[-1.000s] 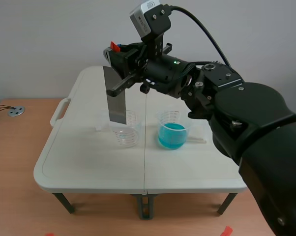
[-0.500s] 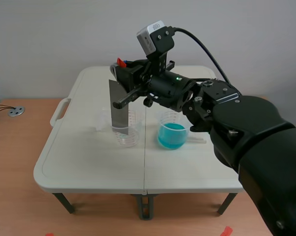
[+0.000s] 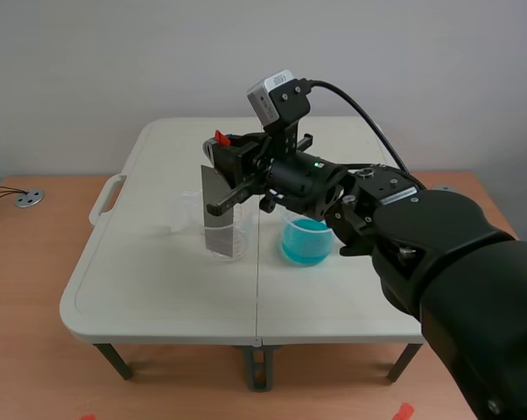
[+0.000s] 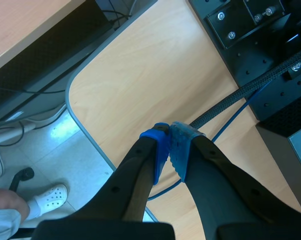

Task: Hold the metal plate by the orange handle, dip it into the blue solution, take it out and point at it, then put the plate back in the beaker on the left.
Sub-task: 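Return to the home posture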

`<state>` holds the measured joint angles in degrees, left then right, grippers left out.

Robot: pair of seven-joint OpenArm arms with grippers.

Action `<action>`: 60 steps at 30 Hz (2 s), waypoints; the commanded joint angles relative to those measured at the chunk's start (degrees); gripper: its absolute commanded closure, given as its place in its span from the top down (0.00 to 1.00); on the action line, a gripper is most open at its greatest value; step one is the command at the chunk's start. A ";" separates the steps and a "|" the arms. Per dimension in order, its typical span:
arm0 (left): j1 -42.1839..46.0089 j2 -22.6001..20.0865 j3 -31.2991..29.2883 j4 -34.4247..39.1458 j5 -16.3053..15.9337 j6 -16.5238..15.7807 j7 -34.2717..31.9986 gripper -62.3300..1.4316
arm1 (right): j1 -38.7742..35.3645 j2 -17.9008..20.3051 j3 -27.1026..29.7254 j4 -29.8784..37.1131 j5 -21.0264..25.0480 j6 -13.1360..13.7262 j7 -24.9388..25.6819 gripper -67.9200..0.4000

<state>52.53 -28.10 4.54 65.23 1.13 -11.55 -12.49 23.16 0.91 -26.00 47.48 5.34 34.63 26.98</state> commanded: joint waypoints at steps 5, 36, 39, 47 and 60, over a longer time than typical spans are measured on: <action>0.55 -0.37 -0.04 0.72 0.26 -0.15 -1.14 0.04 | 1.75 -0.42 0.00 0.66 0.39 -0.79 1.27 0.02; -0.50 -0.37 -0.04 0.04 1.64 -0.15 -1.05 0.05 | 1.75 4.83 0.22 0.66 2.86 -0.81 5.05 0.60; -0.52 -0.37 -0.04 0.07 4.17 -0.15 -1.07 0.17 | 1.75 5.84 0.22 0.66 4.81 -0.81 6.19 0.67; -0.48 -0.39 -0.04 0.04 6.67 -0.11 -0.28 1.00 | 1.57 9.66 0.22 0.68 10.29 -0.76 7.54 0.90; -3.37 0.81 -0.04 0.17 6.01 -0.52 -2.27 1.00 | -0.02 20.46 0.22 2.16 17.81 -0.55 7.21 0.98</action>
<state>50.09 -27.83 4.54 64.86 7.40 -12.01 -12.86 22.63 20.14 -26.00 47.75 22.22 33.85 33.39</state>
